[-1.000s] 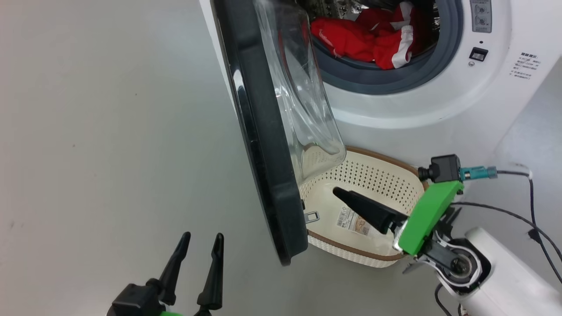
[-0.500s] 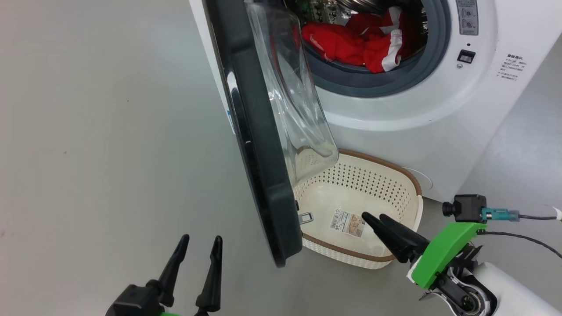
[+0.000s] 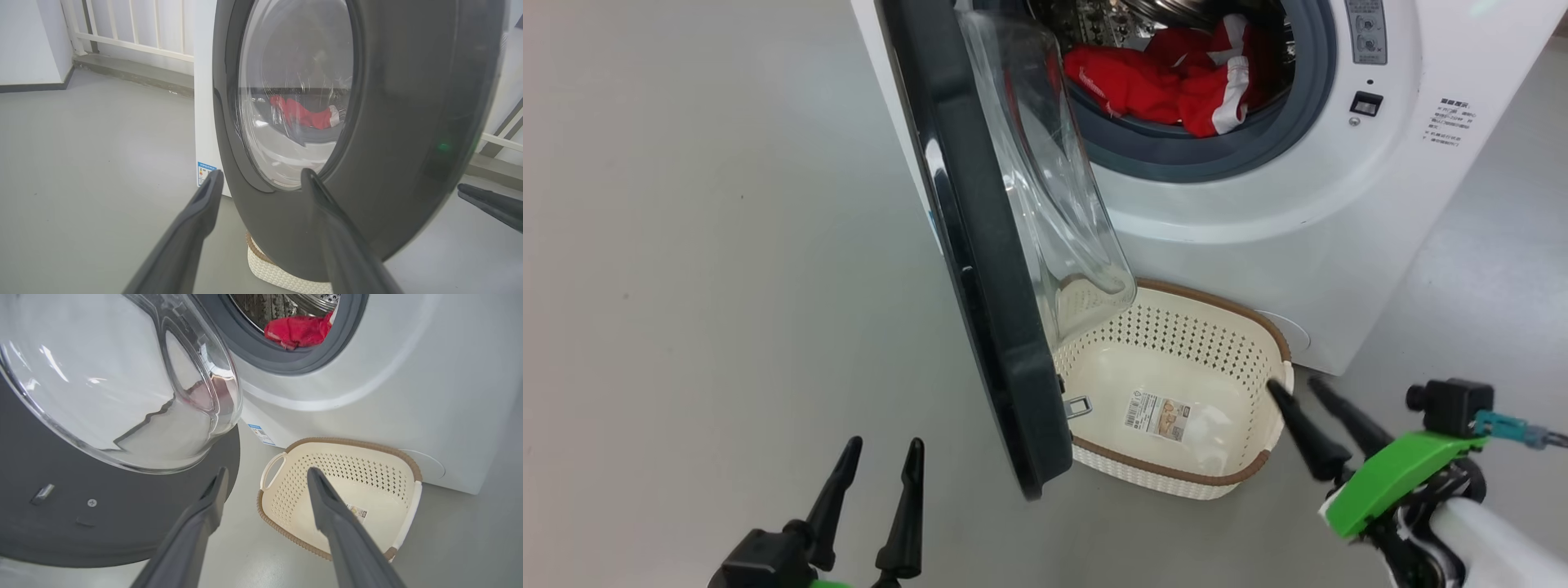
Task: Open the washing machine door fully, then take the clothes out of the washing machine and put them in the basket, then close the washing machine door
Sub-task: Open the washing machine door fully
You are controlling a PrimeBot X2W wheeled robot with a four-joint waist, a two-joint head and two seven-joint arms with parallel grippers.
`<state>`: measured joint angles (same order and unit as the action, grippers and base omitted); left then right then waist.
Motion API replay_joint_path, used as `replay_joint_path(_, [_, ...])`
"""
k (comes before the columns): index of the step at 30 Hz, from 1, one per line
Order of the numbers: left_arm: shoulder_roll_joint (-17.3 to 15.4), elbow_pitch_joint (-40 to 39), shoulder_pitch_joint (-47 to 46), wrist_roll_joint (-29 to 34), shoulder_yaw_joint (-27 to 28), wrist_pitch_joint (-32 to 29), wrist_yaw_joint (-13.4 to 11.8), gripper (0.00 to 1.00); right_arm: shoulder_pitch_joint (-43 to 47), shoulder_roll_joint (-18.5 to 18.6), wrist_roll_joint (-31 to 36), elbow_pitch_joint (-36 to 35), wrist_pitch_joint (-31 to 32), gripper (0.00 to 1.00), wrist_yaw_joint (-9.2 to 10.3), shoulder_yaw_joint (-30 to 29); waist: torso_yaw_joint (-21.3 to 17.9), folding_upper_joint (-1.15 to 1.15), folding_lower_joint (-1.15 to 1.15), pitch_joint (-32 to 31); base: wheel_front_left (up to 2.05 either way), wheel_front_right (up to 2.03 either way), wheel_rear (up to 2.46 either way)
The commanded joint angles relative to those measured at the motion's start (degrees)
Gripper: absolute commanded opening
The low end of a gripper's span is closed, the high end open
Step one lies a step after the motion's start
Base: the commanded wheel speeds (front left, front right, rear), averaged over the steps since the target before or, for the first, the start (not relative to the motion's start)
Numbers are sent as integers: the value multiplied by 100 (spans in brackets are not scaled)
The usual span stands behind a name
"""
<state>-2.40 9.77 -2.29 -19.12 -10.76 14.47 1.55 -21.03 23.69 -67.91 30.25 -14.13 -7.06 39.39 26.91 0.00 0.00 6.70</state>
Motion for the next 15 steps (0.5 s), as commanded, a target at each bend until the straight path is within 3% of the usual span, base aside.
replay_joint_path(1, [-48, -103, -70, 45, 238, 53, 35, 100, 33, -7, 329, -87, -81, 100, -43, -308, -24, 0, 0, 7, 0, 0, 0])
replay_joint_path(15, [-48, -96, -115, 32, 210, 53, 29, 100, 899, -818, 3548, -947, -86, 100, -43, -2445, -28, 0, 0, 56, 0, 0, 0])
